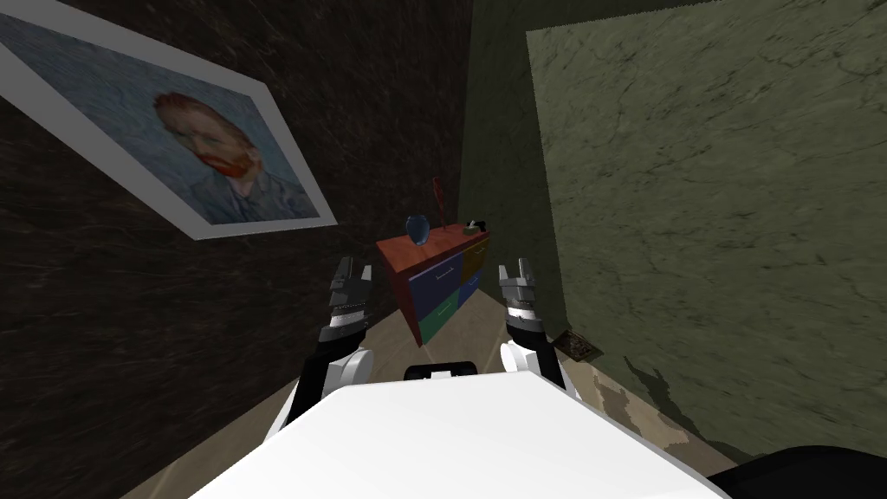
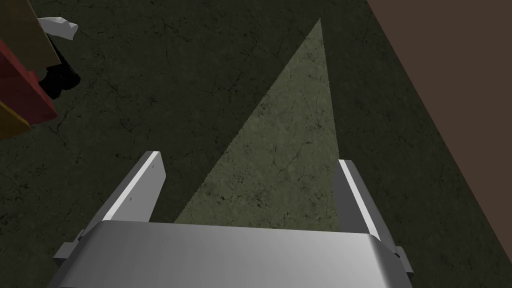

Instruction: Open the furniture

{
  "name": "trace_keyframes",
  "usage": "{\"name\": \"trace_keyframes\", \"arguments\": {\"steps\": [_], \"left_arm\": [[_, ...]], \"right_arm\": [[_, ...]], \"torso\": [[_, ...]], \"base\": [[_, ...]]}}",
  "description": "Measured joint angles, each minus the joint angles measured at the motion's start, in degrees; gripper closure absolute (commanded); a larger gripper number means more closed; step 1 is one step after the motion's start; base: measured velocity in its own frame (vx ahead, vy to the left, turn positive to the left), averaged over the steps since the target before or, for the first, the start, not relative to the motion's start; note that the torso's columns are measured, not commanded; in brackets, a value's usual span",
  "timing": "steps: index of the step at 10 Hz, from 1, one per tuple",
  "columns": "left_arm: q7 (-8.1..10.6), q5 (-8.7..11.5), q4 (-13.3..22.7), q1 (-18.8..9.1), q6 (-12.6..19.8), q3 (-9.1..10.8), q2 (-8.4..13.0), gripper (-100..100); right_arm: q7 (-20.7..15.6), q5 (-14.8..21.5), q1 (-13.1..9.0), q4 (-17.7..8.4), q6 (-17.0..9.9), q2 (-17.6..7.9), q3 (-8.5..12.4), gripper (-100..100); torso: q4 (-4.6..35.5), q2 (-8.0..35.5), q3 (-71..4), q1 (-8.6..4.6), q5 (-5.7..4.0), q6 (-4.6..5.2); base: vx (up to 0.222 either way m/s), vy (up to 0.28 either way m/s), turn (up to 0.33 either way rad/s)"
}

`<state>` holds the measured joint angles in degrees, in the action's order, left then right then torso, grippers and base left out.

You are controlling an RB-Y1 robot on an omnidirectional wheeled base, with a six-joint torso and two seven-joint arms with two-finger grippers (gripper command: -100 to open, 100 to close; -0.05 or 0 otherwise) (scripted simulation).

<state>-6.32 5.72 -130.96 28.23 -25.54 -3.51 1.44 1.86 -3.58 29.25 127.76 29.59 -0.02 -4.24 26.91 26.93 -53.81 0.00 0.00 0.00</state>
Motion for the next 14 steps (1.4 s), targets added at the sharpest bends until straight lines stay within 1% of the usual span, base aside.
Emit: {"name": "trace_keyframes", "arguments": {"steps": [2, 3, 4, 5, 7, 9, 10, 14], "left_arm": [[0.0, 0.0, 0.0, 0.0, 0.0, 0.0, 0.0, 0], [0.0, 0.0, 0.0, 0.0, 0.0, 0.0, 0.0, 0], [0.0, 0.0, 0.02, 0.0, 0.0, 0.0, 0.0, 0], [0.0, 0.0, 0.03, 0.01, 0.01, 0.0, 0.0, 0], [0.0, 0.0, 0.03, 0.01, 0.01, 0.0, 0.0, 0], [0.0, 0.0, 0.03, 0.01, 0.01, 0.0, 0.0, 0], [0.0, 0.0, 0.03, 0.01, 0.01, 0.0, 0.0, 0], [0.0, 0.0, 0.03, 0.01, 0.01, 0.0, 0.0, 0]], "right_arm": [[0.0, 0.0, 0.0, 0.0, 0.0, 0.0, 0.0, 0], [0.0, 0.0, 0.0, 0.0, 0.0, 0.0, 0.0, -100], [0.39, -0.31, -0.03, 0.08, -0.12, -0.88, -0.28, -100], [1.19, -0.87, -0.4, -0.41, -0.03, -2.06, -0.52, -100], [3.49, -2.4, -0.91, -1.03, 0.22, -4.24, -1.58, -100], [6.55, -4.61, -2.09, -1.68, -0.09, -5.94, -2.89, -100], [7.68, -5.24, -2.32, -1.93, -0.07, -6.41, -3.11, -100], [13.53, -9.26, -3.88, -3.26, 0.27, -8.02, -5.55, -100]], "torso": [[8.46, 8.46, -16.91, 0.0, 0.0, 0.0], [12.69, 12.69, -25.38, 0.0, 0.0, 0.0], [14.58, 14.61, -29.33, -0.01, 0.0, 0.0], [15.13, 15.14, -30.45, -0.02, -0.01, 0.0], [15.34, 15.31, -30.77, 0.0, 0.0, 0.0], [15.37, 15.34, -30.76, -0.01, 0.0, 0.0], [15.38, 15.38, -30.74, 0.01, 0.0, 0.01], [15.37, 15.35, -30.76, 0.01, 0.0, 0.0]], "base": [[0.0, 0.0, 0.0], [0.009, -0.003, 0.019], [0.008, -0.008, 0.031], [0.008, -0.011, 0.039], [0.019, -0.014, 0.04], [0.018, -0.017, 0.042], [0.013, -0.011, 0.036], [0.017, -0.014, 0.039]]}}
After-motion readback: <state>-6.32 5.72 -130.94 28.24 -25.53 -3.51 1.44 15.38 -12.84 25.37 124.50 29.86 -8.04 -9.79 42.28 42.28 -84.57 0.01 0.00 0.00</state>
